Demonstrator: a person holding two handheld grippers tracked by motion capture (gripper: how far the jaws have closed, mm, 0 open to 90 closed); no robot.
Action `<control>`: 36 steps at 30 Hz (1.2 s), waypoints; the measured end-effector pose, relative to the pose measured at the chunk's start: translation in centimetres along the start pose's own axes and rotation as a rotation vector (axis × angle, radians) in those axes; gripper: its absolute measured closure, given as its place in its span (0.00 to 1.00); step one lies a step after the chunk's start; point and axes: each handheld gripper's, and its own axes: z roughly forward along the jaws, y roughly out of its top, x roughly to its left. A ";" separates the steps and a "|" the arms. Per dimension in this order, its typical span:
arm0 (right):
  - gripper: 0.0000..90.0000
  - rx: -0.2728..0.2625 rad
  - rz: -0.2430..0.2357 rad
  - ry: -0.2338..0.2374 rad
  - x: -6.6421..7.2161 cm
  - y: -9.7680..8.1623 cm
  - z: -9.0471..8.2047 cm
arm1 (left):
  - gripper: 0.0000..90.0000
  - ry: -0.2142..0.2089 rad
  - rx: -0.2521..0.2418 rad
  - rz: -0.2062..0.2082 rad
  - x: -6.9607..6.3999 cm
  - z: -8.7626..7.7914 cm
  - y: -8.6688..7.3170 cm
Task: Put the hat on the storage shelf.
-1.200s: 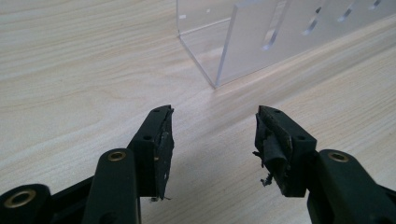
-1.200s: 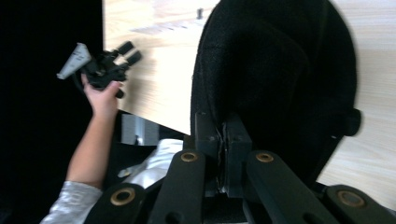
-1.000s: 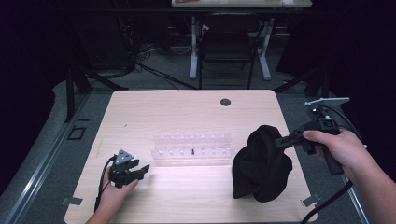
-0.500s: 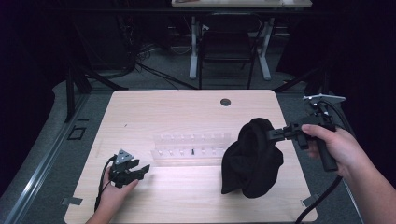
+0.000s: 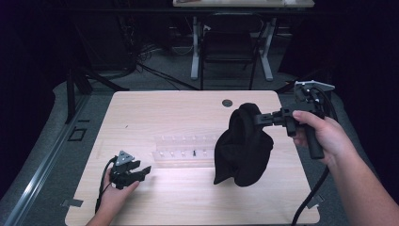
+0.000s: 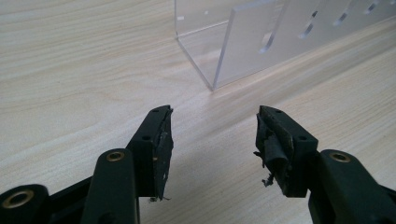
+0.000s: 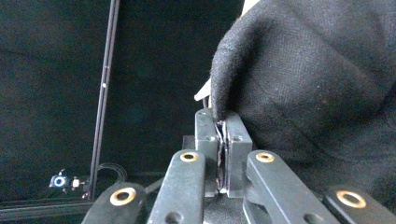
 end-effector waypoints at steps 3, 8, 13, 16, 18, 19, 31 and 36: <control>0.97 -0.003 -0.006 0.009 0.2 0.4 0.3 | 0.51 -0.001 0.000 0.000 0.0 0.0 0.0; 0.97 -0.029 -0.010 0.038 0.7 1.5 1.0 | 0.51 -0.003 0.001 0.000 0.0 0.0 0.0; 0.97 -0.040 -0.030 0.049 1.1 2.6 2.1 | 0.51 -0.005 0.001 0.002 0.0 0.1 0.0; 0.97 -0.041 -0.042 0.030 1.2 3.4 2.8 | 0.51 -0.005 0.001 0.001 0.0 0.1 0.0; 0.97 -0.046 -0.045 0.029 1.2 3.9 3.1 | 0.51 -0.006 0.001 0.002 0.0 0.0 0.0; 0.97 -0.052 -0.044 0.028 1.2 4.2 3.3 | 0.51 -0.006 0.000 0.002 0.0 0.0 0.0; 0.97 -0.075 -0.051 0.034 0.9 6.5 4.8 | 0.51 -0.014 -0.006 0.038 -0.8 0.0 0.3; 0.97 -0.078 -0.047 0.058 0.2 7.3 5.8 | 0.51 -0.020 -0.019 0.065 -1.5 -0.1 0.6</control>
